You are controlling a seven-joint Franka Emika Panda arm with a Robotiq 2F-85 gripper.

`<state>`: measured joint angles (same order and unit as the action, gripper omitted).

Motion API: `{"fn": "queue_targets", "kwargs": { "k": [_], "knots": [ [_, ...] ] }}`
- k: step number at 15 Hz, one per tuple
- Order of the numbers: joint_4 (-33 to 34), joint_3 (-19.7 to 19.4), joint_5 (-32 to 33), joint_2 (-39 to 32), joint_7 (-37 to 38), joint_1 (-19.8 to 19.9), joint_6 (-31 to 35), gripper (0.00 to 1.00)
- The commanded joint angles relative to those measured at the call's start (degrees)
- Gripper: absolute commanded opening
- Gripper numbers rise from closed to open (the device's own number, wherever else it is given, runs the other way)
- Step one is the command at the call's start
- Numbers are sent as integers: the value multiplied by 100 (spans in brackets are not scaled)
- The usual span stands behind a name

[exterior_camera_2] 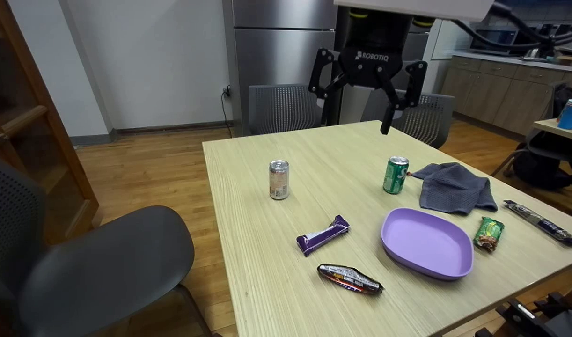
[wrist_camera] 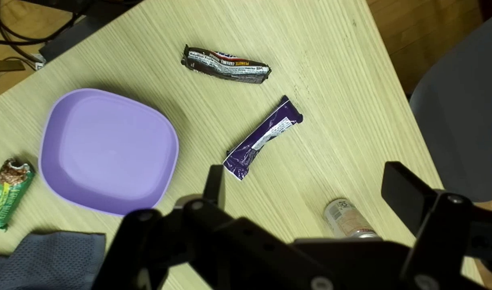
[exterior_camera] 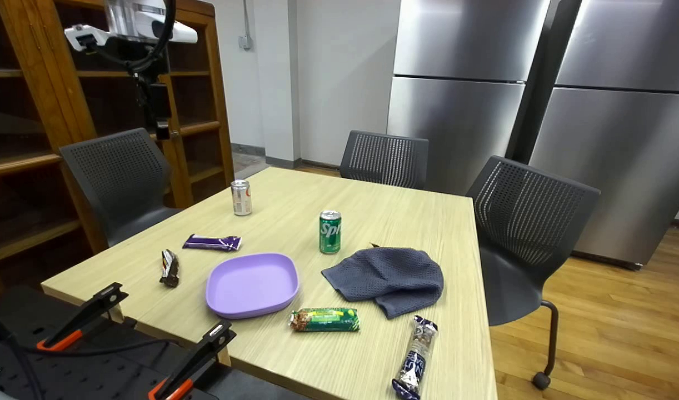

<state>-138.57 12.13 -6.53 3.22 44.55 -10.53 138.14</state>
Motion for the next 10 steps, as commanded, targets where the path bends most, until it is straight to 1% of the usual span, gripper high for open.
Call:
{"fn": "queue_targets", "kwargs": {
  "k": [1, 7, 10],
  "knots": [
    [260, -6, 292, -429, 613, 25, 168, 100],
    [415, -160, 207, -952, 1034, -56, 502, 100],
    [466, -248, 293, -1229, 1293, -119, 677, 100]
  ]
}}
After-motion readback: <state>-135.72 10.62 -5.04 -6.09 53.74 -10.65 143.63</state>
